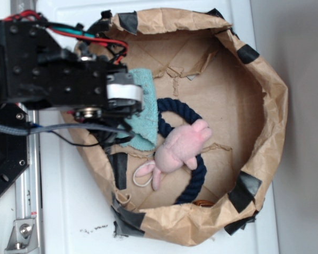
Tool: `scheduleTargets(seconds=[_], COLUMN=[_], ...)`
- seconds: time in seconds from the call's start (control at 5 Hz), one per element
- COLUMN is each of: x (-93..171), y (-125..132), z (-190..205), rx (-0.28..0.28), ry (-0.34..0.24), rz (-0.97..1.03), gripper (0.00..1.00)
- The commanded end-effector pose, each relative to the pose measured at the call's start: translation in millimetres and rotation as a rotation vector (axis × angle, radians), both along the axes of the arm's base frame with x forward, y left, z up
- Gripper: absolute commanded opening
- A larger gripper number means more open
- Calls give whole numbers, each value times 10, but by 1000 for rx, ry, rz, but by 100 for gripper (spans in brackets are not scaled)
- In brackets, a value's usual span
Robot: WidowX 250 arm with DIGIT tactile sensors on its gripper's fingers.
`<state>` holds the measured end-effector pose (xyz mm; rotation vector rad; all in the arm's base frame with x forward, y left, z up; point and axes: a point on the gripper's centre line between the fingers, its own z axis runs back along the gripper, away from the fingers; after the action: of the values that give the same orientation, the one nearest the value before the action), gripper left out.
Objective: Grab the blue cloth.
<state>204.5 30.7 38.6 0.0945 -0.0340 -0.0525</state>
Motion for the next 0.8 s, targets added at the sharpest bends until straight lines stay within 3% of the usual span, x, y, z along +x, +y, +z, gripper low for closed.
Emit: scheduleTargets(seconds=[0.0, 0.4, 0.6], x=[253, 241, 287], y=[214, 299, 289], z=[309, 858, 1268], rx=[3, -34, -88], ry=[-67, -138, -147], rz=[73, 58, 59], gripper=[0, 0, 0])
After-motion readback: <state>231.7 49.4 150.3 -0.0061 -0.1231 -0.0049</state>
